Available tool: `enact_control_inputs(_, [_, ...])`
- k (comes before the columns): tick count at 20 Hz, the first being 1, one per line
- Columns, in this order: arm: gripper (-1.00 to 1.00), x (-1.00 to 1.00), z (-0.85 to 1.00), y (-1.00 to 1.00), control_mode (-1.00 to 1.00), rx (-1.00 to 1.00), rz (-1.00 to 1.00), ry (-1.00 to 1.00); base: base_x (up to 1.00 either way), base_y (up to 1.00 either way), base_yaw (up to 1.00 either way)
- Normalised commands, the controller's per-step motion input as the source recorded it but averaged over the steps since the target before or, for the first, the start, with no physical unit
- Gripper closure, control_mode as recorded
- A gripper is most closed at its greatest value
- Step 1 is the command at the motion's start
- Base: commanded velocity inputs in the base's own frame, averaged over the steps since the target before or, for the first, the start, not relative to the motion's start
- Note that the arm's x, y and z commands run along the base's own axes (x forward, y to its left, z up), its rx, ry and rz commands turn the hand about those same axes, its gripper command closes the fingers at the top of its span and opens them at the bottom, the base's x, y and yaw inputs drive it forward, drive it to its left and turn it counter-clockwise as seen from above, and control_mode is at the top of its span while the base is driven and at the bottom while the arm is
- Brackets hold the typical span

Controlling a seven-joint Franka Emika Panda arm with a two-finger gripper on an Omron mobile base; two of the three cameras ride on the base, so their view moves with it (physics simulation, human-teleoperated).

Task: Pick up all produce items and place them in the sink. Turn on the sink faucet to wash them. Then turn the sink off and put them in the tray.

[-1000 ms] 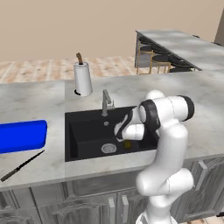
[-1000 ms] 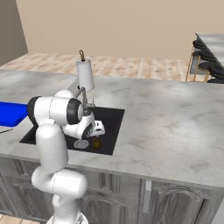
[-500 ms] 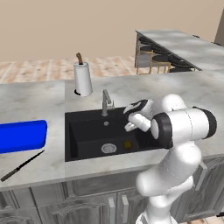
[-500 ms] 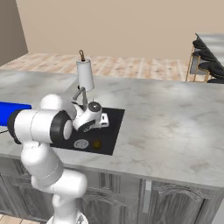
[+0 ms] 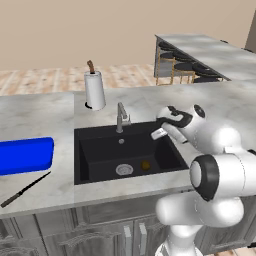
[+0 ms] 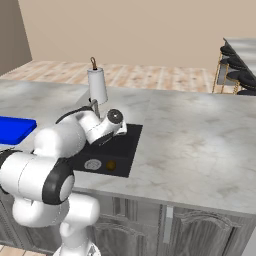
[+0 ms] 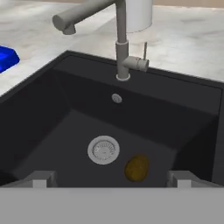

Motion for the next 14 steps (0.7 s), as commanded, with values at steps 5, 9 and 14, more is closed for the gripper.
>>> enact_control_inputs(5, [-1.00,-0.25,0.80,0.00,-1.00,0.07,0.07,-0.07,0.00,0.00,0.00])
enact_control_inputs(9, [-1.00,-0.30,0.61,0.00,-1.00,0.09,0.02,-0.04,0.00,0.00,0.00])
enact_control_inputs(14, [-1.00,-0.12,0.17,-0.10,-1.00,0.14,0.01,0.01,0.00,0.00,0.00])
